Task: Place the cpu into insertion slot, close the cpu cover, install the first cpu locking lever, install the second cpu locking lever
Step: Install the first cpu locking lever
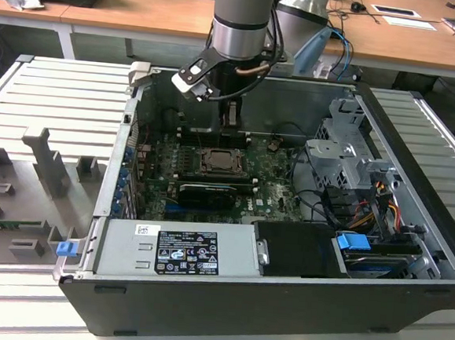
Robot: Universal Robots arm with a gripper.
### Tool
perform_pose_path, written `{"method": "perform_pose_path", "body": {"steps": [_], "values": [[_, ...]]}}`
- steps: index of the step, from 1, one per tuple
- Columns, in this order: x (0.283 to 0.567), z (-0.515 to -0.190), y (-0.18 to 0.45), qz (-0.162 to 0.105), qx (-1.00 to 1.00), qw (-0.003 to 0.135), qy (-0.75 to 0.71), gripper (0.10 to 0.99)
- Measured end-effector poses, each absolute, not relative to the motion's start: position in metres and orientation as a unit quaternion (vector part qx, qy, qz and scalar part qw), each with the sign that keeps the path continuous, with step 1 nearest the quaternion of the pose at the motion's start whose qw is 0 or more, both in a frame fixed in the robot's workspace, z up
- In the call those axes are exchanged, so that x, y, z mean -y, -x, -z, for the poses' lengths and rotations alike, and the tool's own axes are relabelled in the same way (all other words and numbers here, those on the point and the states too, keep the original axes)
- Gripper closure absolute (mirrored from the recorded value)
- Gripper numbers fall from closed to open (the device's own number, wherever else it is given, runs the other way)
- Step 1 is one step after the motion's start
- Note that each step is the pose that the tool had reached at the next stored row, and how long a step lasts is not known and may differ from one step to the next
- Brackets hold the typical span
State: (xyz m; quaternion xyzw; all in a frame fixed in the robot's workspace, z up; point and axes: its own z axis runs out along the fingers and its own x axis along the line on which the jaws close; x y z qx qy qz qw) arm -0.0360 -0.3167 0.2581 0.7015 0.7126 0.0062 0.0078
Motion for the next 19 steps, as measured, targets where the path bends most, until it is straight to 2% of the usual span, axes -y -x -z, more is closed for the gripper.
{"method": "perform_pose_path", "body": {"steps": [11,19], "values": [[0.317,-0.287,0.036,-0.006,-0.713,0.008,-0.701,0.98],[0.317,-0.286,0.036,-0.006,-0.776,0.008,-0.631,0.98]]}}
